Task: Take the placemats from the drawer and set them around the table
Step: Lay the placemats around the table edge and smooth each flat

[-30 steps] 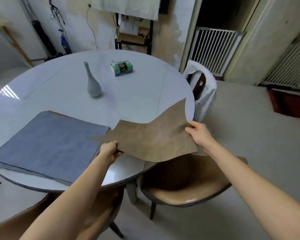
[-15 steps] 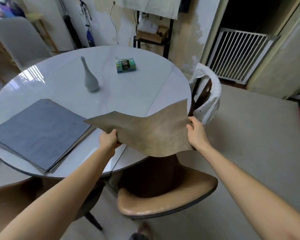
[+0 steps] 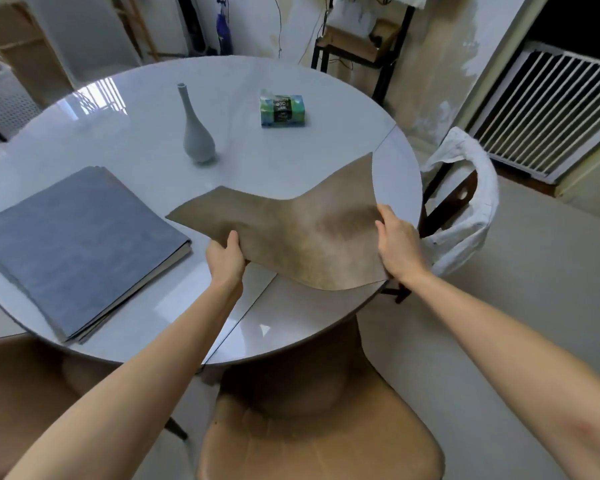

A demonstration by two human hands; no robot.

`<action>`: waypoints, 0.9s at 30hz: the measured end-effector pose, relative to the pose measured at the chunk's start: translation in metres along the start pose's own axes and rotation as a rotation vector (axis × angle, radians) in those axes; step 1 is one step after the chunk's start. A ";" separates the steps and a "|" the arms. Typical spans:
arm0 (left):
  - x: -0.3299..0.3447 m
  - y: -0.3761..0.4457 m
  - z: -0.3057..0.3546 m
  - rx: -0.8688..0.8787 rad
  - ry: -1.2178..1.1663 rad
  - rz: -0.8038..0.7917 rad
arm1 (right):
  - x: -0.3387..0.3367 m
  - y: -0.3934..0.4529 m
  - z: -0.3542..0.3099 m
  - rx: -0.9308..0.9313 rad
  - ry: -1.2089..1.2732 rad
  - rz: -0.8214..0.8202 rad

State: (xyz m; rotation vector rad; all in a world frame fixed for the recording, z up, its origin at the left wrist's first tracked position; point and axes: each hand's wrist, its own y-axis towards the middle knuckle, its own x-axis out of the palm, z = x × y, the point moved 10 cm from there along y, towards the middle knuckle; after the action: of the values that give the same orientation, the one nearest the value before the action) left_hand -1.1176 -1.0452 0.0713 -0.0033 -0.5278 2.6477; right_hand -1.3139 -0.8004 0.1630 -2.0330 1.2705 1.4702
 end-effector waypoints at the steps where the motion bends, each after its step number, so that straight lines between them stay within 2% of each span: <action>1: -0.001 0.001 0.005 0.046 -0.012 0.041 | 0.001 0.011 -0.002 -0.032 0.009 0.024; 3: 0.000 0.000 0.005 0.095 -0.017 0.109 | 0.006 0.033 0.000 -0.071 0.014 0.062; 6: 0.005 -0.008 -0.034 -0.022 -0.085 0.176 | 0.030 0.061 0.022 -0.018 0.021 0.009; 8: 0.009 -0.020 -0.077 -0.194 -0.164 0.241 | 0.065 0.072 0.042 0.072 0.021 -0.184; 10: 0.013 -0.033 -0.116 -0.362 -0.260 0.307 | 0.110 0.064 0.055 0.081 -0.048 -0.460; 13: 0.016 -0.049 -0.158 -0.529 -0.304 0.401 | 0.158 0.028 0.048 -0.177 -0.246 -0.741; 15: 0.017 -0.055 -0.169 -0.541 -0.284 0.445 | 0.179 -0.003 0.037 -0.400 -0.308 -0.843; 17: 0.022 -0.062 -0.174 -0.539 -0.300 0.453 | 0.195 -0.028 0.036 -0.513 -0.350 -0.923; 22: 0.015 -0.079 -0.189 -0.577 -0.265 0.503 | 0.214 -0.046 0.062 -0.500 -0.433 -0.940; 27: 0.007 -0.088 -0.203 -0.645 -0.171 0.469 | 0.215 -0.052 0.062 -0.609 -0.515 -0.837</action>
State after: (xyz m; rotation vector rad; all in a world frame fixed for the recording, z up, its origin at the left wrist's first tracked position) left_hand -1.0693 -0.8956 -0.0843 -0.1082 -1.5826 2.7882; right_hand -1.2935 -0.8294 -0.0641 -1.8982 -0.2657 1.8268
